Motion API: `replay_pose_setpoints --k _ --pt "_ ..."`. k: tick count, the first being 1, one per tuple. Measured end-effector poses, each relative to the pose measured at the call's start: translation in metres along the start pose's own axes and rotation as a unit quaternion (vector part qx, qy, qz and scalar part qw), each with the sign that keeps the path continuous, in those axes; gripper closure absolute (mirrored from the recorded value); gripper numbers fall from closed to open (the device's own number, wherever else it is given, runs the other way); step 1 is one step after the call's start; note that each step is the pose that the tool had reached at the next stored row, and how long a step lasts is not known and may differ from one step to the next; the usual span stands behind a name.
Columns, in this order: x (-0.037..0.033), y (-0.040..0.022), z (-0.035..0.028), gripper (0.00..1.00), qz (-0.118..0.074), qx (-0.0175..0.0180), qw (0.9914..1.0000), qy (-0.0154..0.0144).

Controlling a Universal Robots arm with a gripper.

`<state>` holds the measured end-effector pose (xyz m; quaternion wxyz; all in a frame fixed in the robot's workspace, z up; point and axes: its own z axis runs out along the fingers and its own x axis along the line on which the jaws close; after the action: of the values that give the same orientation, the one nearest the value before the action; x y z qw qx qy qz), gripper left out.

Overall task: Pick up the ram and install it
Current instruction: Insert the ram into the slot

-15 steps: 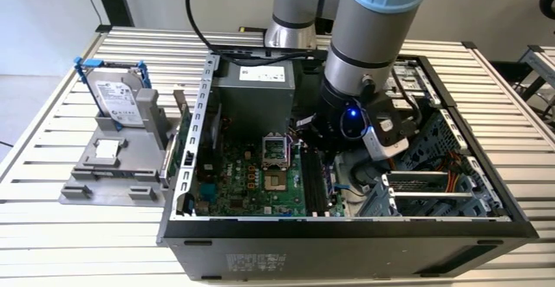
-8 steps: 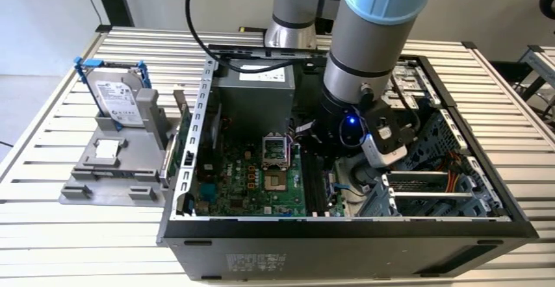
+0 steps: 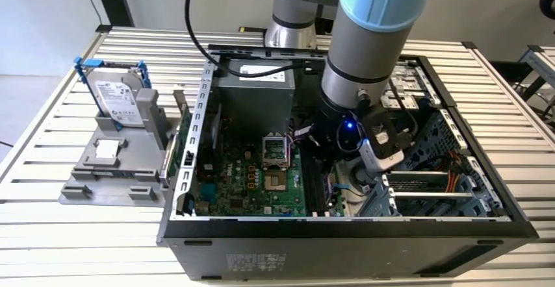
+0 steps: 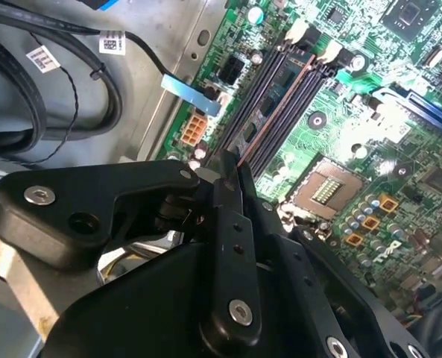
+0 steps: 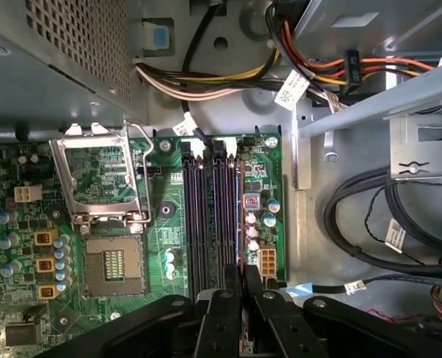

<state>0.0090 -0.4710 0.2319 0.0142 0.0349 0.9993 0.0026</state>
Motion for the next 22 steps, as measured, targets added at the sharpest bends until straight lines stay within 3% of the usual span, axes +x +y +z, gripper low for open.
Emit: replay_pose_setpoints --k 11,18,22 --pt "-0.0010 0.0000 0.0097 1.00 0.000 -0.0013 1.00000 -0.0019" --pt "-0.0010 0.0001 0.0090 1.00 -0.001 -0.0018 1.00000 -0.0019" --pt "-0.0012 0.0001 0.0025 1.00 -0.006 -0.0025 0.99998 -0.0018"
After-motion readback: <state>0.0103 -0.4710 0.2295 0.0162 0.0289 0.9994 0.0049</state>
